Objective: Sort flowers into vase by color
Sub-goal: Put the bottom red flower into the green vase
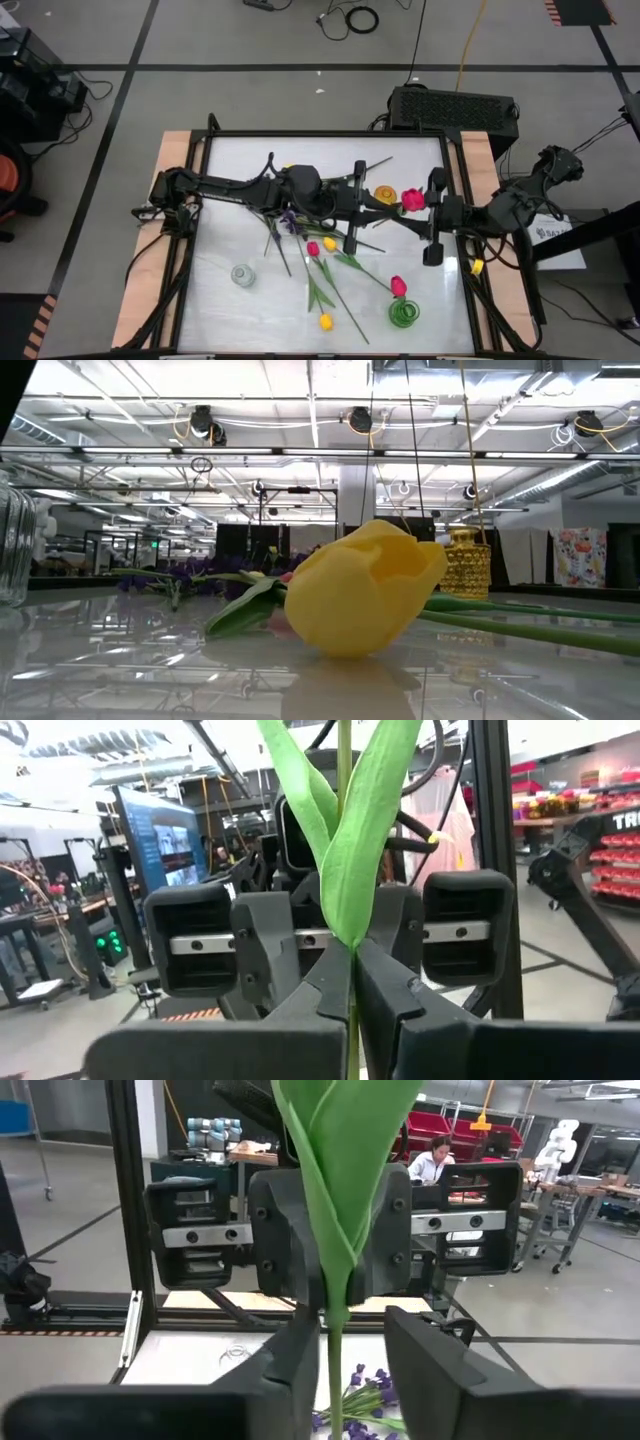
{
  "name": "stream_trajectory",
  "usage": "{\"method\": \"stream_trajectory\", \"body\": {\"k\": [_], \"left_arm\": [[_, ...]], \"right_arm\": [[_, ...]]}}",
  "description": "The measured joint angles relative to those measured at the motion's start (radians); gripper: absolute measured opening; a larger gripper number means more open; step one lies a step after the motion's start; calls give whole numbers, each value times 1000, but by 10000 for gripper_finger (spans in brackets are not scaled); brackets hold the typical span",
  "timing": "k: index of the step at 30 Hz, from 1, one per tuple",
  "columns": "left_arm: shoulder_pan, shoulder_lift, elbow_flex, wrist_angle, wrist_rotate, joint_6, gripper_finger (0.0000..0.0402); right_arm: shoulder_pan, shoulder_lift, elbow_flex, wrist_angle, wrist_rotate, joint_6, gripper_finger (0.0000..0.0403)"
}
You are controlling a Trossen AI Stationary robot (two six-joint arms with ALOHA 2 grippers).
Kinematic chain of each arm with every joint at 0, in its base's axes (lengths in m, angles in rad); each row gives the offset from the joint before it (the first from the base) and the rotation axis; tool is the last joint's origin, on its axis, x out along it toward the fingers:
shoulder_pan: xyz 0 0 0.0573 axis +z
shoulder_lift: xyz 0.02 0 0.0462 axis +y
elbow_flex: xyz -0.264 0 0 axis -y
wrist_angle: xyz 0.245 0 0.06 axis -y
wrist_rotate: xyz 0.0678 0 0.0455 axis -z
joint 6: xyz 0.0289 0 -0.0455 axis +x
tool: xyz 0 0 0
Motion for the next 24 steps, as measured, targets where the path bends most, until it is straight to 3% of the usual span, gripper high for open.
{"method": "stream_trajectory", "body": {"k": [7, 11, 20, 24], "left_arm": [[1, 0, 0, -6, -1, -23, 7], [0, 0, 0, -24, 0, -22, 19], [-13, -60, 0, -257, -11, -75, 183], [-45, -79, 1, -400, -42, -93, 225]], "right_arm": [[2, 0, 0, -2, -4, 26, 10], [18, 1, -1, -8, -4, 36, 8], [101, -35, -2, -116, 1, 210, 3], [149, -76, -1, -165, 4, 325, 2]]}}
